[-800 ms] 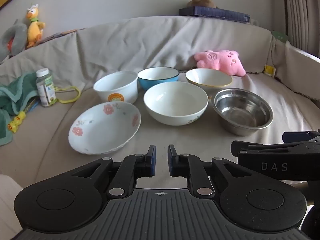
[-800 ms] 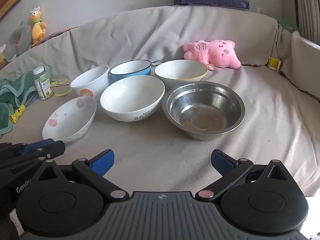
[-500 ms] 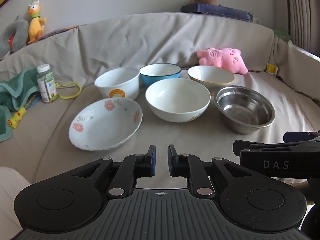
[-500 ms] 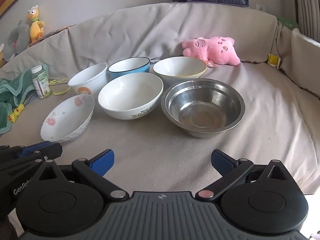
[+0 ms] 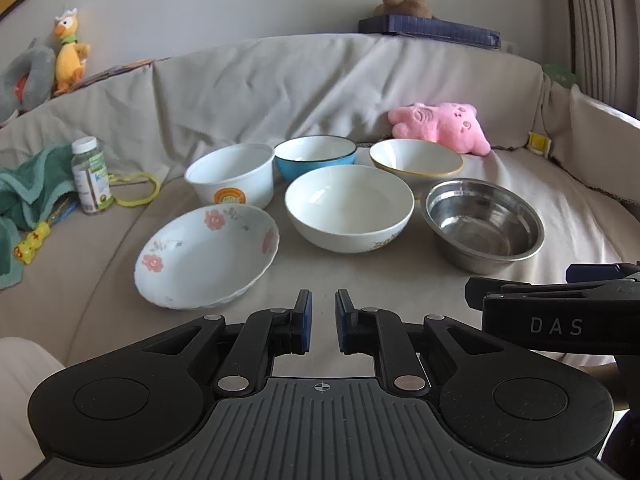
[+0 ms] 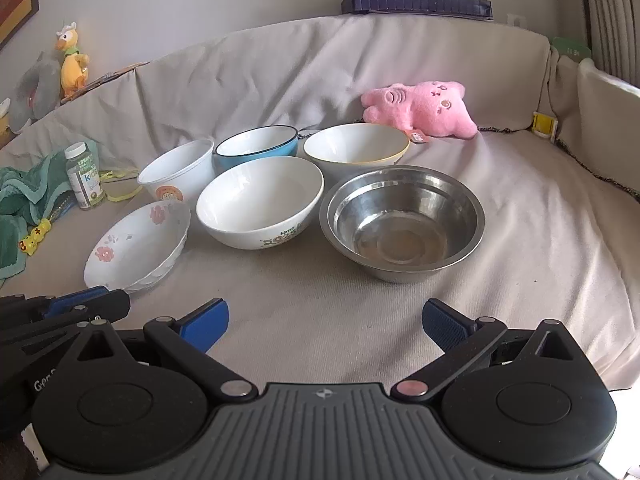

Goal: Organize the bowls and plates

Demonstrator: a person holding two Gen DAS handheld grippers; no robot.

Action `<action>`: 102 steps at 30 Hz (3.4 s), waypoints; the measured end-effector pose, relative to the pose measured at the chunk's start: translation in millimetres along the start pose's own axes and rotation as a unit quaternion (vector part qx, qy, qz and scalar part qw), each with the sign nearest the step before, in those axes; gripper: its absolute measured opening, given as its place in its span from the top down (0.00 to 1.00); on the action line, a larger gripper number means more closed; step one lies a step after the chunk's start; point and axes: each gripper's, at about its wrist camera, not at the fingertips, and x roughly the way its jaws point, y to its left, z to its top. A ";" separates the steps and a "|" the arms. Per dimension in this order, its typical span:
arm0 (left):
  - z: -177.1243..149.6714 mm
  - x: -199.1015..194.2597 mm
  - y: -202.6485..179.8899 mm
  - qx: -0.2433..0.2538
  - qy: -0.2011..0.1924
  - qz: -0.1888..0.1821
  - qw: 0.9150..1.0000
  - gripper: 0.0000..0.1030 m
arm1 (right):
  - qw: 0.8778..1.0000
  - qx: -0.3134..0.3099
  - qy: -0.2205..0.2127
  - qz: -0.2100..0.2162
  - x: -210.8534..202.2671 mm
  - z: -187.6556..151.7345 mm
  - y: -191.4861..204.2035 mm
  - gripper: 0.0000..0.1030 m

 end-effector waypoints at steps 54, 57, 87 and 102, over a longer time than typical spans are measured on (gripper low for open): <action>1.3 1.7 2.1 -0.008 0.005 -0.001 1.000 0.85 | 1.000 0.000 0.007 0.007 3.5 -1.1 1.2 0.00; 1.5 1.9 2.1 -0.008 0.005 -0.001 1.000 0.85 | 1.000 0.000 0.006 0.007 3.3 -1.2 1.2 0.00; 44.6 80.9 107.8 -0.093 0.043 -0.069 0.992 0.85 | 0.998 -0.047 0.018 -0.042 50.2 27.3 28.3 0.00; 92.3 160.1 254.4 -0.121 0.083 -0.166 0.975 0.84 | 0.994 -0.025 0.106 0.023 127.9 66.9 116.8 0.00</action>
